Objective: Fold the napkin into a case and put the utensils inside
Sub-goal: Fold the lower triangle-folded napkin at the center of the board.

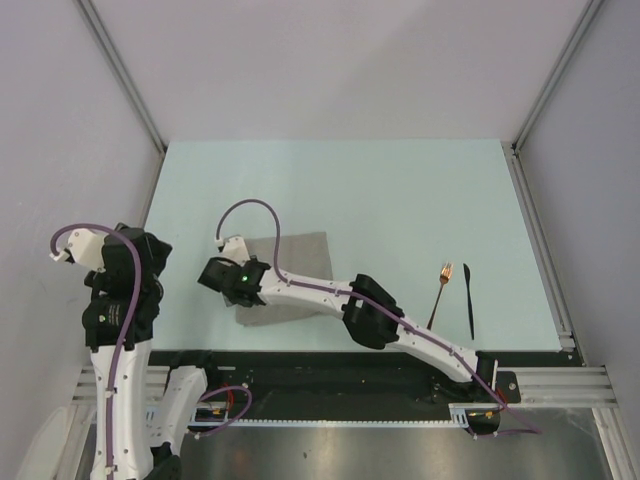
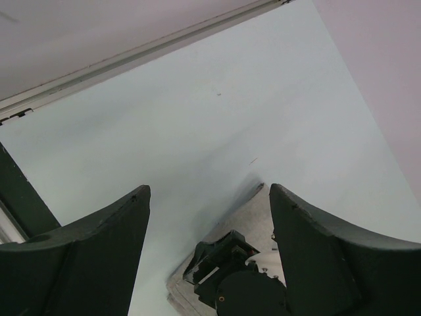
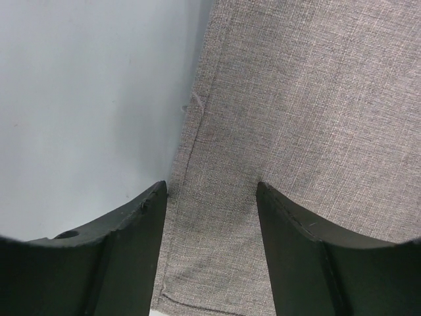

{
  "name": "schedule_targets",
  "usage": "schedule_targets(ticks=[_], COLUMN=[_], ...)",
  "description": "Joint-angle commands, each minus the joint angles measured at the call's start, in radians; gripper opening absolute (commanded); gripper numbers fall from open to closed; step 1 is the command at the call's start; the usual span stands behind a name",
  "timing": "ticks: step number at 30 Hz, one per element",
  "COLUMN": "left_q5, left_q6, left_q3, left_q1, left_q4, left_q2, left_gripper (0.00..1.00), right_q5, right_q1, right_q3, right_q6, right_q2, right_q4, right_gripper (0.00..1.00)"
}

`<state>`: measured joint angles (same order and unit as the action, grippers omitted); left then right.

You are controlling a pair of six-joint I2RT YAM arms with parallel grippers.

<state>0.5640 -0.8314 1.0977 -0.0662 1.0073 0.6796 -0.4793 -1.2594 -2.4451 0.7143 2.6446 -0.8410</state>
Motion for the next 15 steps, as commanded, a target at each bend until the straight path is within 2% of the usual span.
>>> schedule_targets(ticks=[1,5,11,12,15], left_q5=[-0.009,-0.007,-0.01,-0.012,-0.015], left_q6=[-0.006,-0.003,-0.005,-0.005,-0.006], left_q3=[-0.009,-0.004,-0.007,-0.01,-0.022], left_q1=[-0.006,-0.006,-0.007,-0.006,-0.007], left_q4=[0.002,0.004,0.005,0.002,0.001], left_q2=[-0.015,-0.017,-0.026,-0.025,-0.022], left_gripper=[0.78,0.78,0.78,0.78,0.79], right_q5=[0.031,0.036,0.054,0.06,0.079], right_q1=[-0.015,-0.021,-0.026,-0.026,-0.023], right_q3=[0.032,0.029,0.043,0.041,0.052], right_q6=[0.036,0.045,0.048,0.045,0.03], right_q2=[0.132,0.164,0.179,0.179,0.163], right_q4=[-0.155,-0.165,-0.162,-0.162,-0.13], right_gripper=[0.6,0.57,0.45,0.38,0.25])
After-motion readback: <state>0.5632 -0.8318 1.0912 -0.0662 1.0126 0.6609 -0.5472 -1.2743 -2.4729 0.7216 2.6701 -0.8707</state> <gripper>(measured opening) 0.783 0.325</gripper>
